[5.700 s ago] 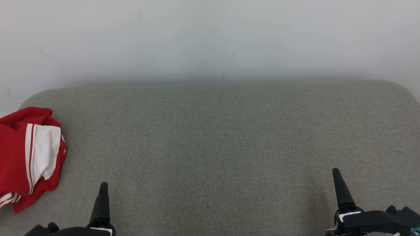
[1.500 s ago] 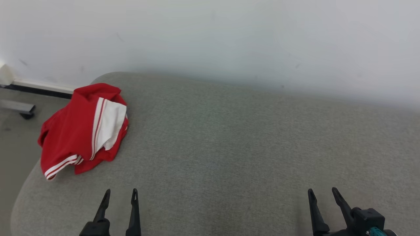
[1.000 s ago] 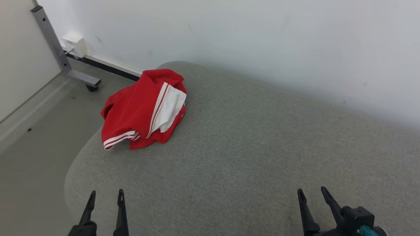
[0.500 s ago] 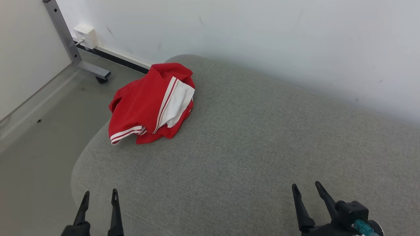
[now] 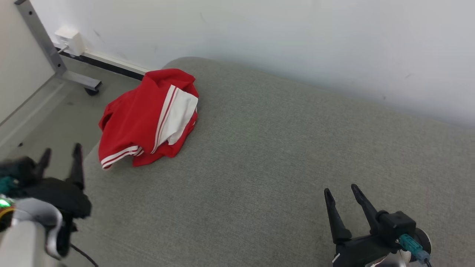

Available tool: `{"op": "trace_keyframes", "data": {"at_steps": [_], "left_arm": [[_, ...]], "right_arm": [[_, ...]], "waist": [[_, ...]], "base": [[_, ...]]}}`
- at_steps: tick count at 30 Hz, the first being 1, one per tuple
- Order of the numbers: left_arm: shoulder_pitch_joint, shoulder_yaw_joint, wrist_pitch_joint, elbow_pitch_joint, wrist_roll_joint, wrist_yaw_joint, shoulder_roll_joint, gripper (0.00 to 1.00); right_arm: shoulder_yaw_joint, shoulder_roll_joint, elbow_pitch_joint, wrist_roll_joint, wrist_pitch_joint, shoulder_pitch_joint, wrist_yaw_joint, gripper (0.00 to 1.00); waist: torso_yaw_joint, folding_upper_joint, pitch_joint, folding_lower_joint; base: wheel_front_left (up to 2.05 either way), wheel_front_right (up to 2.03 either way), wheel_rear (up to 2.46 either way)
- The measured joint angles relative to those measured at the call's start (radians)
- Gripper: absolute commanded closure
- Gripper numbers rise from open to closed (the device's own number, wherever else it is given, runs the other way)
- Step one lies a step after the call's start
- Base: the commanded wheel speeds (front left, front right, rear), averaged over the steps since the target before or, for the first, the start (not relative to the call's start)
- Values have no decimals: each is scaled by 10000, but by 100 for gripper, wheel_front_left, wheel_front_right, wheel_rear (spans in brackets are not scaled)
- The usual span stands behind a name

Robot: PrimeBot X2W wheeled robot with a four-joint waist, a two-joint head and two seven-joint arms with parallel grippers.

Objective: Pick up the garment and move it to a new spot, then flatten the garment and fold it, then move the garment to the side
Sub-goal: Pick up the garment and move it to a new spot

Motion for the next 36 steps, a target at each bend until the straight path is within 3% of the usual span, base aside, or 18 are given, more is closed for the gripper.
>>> {"op": "trace_keyframes", "data": {"at_steps": [10,13,16,19,27,33,36], "left_arm": [[-1621,2406,3718,347,-3906,17,1544,0],[-1722,3170,4566,-75,-4475,483,2201,0],[-1789,3513,5898,-383,-5085,1078,2418,0],[-1532,3534,6964,-947,-5139,1569,2853,0],[-1187,3731,7810,-2033,-4727,2754,3580,0],[-729,3173,7774,-2025,-3310,3212,4506,0],[-732,3154,7766,-1967,-3210,3304,4596,0]], "right_arm": [[504,2,-506,-96,167,-719,0,0],[629,-6,-608,-86,144,-921,0,0],[667,-6,-617,186,63,-997,0,0],[625,-13,-539,353,-79,-1110,0,0],[828,-17,-255,683,-378,-1391,0,0],[961,-17,-94,909,-539,-1610,0,0],[978,-12,-2,989,-587,-1674,0,0]], "waist": [[-1634,0,964,0],[-2310,0,1309,0],[-2978,0,1644,0],[-3611,1,1972,1],[-4972,1,2846,0],[-5603,1,3469,0],[-5819,1,3727,0]], "base": [[0,0,0],[0,0,0],[0,0,0],[0,0,0],[0,0,0],[0,0,0],[0,0,0]]}}
